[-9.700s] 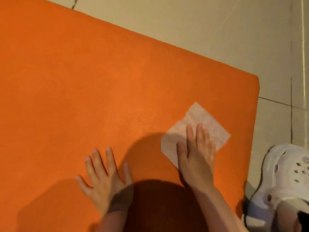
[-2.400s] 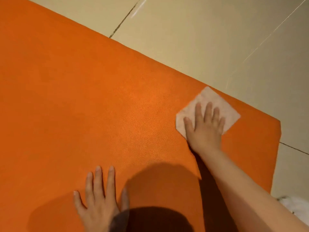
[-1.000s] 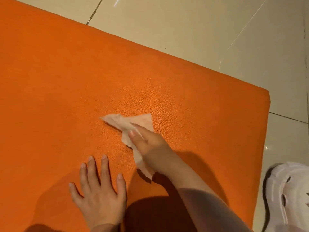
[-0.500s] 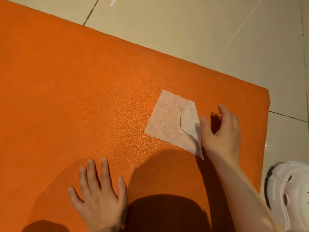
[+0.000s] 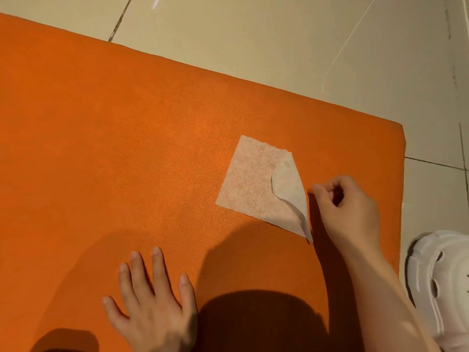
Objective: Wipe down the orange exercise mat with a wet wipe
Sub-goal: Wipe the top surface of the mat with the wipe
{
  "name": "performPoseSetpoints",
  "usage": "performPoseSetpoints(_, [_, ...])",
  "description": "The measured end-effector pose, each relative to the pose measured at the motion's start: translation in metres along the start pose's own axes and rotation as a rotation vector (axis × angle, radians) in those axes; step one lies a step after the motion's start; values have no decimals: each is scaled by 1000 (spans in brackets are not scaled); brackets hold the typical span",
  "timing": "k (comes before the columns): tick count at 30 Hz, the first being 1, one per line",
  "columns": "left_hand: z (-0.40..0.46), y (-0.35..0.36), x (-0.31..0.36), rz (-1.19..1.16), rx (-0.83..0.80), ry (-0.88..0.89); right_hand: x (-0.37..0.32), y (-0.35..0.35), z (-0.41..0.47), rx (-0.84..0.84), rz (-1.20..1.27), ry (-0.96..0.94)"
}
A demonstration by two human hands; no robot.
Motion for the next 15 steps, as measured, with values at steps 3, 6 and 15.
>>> performPoseSetpoints(3, [1,1,-1,-4,-15,6,-1,16,-6,-261,-107,-74])
performPoseSetpoints(6, [1,-1,0,-36,-42,-22,-5,20,-9,-313,-139,-105])
performPoseSetpoints(15, [1,0,-1,-29,-65,-18,-14,24,-10,-227,-289,-87])
Point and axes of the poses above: each hand's wrist, its own z-axis towards the middle knuckle, its own y-axis out of the palm, x = y × z, the point moved 6 cm from there along z, towards the middle knuckle, and after that the axes turned 12 degrees about z, right-handed, at the moved point
